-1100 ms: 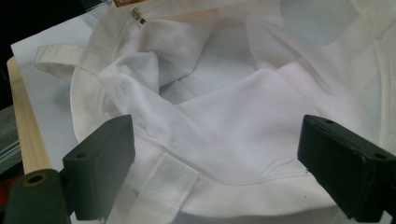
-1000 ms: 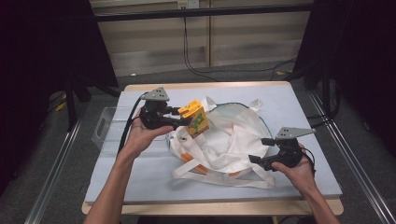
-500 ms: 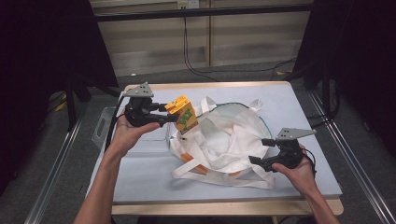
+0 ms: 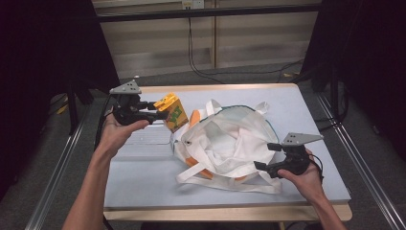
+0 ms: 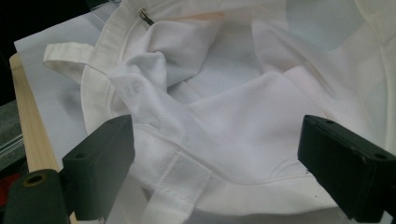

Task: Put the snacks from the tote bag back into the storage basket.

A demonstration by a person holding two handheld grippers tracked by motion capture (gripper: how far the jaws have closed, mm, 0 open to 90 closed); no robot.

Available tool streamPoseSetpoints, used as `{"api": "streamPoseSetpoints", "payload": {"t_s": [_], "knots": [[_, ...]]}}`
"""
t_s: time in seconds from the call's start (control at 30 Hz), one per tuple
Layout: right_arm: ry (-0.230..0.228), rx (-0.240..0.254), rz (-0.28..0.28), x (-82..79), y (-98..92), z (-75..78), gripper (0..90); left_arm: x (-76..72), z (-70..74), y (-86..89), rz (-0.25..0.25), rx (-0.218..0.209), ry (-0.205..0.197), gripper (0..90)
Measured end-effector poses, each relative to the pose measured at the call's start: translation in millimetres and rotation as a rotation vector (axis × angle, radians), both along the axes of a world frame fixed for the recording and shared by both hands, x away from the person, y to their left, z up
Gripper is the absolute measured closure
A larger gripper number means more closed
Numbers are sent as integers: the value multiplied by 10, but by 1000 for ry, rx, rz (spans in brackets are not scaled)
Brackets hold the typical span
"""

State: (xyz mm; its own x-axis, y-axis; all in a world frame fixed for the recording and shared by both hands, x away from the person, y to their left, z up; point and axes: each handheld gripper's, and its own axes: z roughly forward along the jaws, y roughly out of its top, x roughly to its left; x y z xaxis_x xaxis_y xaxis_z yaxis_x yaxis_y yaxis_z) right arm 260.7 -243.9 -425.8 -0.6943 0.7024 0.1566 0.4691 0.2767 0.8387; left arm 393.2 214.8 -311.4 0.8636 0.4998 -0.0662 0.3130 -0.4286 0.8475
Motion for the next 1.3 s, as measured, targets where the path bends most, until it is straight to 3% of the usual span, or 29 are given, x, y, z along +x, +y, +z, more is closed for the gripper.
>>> {"api": "streamPoseSetpoints", "payload": {"t_s": [0.27,0.5,0.77,1.17,1.3], "knots": [[-20,17,-6,-76,-24,47,108,88,69,129,14,37,-17,505],[-28,26,-8,-117,-11,76,108,210,66,308,73,32,-28,505],[-27,36,2,-153,-2,78,108,347,-29,362,57,82,-32,505],[-17,32,0,-139,-40,50,107,577,-267,448,47,113,26,504],[-18,32,0,-136,-44,49,107,617,-326,403,33,124,32,504]]}}
